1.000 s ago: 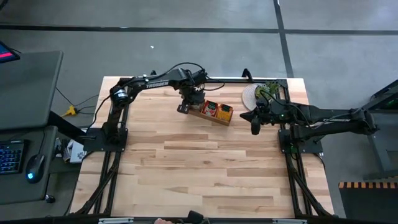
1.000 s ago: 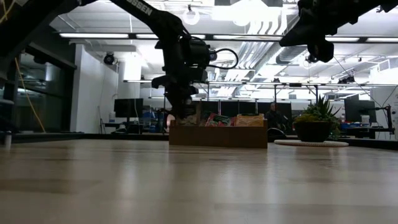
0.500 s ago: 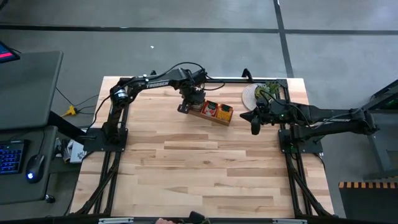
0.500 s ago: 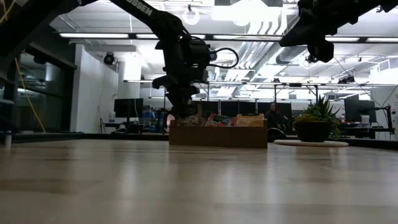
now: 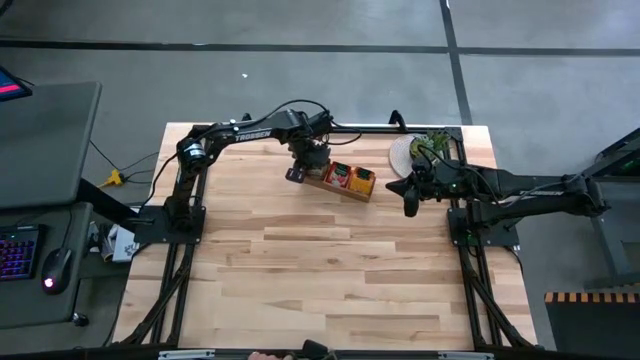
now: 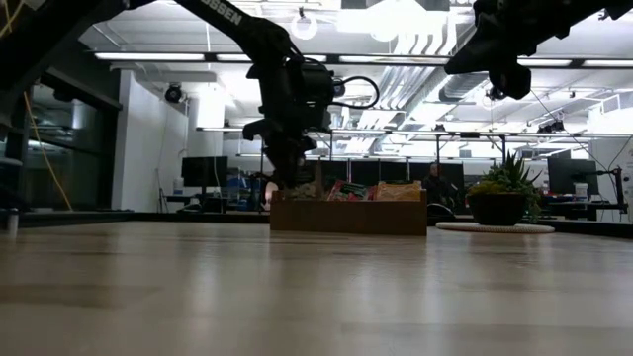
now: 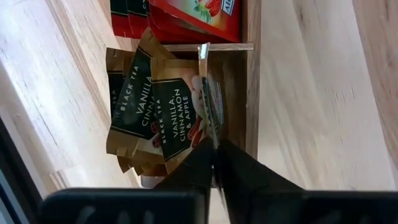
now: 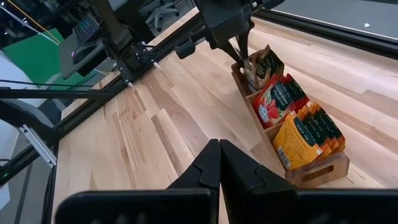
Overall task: Pick & Place Tea
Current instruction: Put the brown tea bag into the left section of the wooden organizer, then return to Home Position
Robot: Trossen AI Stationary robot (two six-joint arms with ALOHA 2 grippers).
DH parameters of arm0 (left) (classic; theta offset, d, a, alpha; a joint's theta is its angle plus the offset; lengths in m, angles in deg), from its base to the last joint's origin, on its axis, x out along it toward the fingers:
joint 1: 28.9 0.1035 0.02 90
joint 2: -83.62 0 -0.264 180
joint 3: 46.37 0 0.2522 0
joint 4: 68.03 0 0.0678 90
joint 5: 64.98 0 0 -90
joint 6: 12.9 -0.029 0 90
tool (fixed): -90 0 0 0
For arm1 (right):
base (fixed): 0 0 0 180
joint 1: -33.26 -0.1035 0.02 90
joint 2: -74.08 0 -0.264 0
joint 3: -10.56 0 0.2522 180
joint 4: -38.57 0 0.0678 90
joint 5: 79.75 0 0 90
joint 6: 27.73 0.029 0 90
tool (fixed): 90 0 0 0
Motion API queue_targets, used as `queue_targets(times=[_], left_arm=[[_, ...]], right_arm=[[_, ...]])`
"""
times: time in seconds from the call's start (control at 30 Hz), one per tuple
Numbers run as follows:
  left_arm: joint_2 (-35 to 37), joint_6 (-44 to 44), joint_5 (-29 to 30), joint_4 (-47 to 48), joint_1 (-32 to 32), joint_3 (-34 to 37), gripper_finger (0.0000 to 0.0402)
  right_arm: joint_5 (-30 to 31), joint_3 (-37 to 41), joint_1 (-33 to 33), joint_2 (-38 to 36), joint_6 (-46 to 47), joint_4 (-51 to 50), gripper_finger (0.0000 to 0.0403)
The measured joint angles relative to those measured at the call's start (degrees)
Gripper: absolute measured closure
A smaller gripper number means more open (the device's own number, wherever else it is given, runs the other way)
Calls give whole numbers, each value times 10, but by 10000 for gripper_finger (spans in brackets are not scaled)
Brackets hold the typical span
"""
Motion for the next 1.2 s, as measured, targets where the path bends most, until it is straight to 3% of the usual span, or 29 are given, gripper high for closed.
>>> queue_targets(times=[0.33, 0.47, 0.7, 0.8, 0.93, 1.2], left_arm=[[0, 49, 20, 33, 0, -31, 270], [1, 108, -18, 55, 8, -82, 256], [23, 209, -169, 59, 36, -136, 260], [53, 229, -205, 57, 45, -137, 277], [93, 258, -267, 42, 59, -136, 303], [176, 326, -290, -60, 48, -88, 343]], right_arm=[[-11, 0, 0, 0, 0, -8, 403], [-8, 0, 0, -5, -4, -8, 403], [4, 0, 0, -55, -32, -12, 403], [25, 3, 0, -92, -40, -31, 403], [29, 66, 0, -170, -36, 17, 403], [21, 210, 0, -294, 4, 128, 403]])
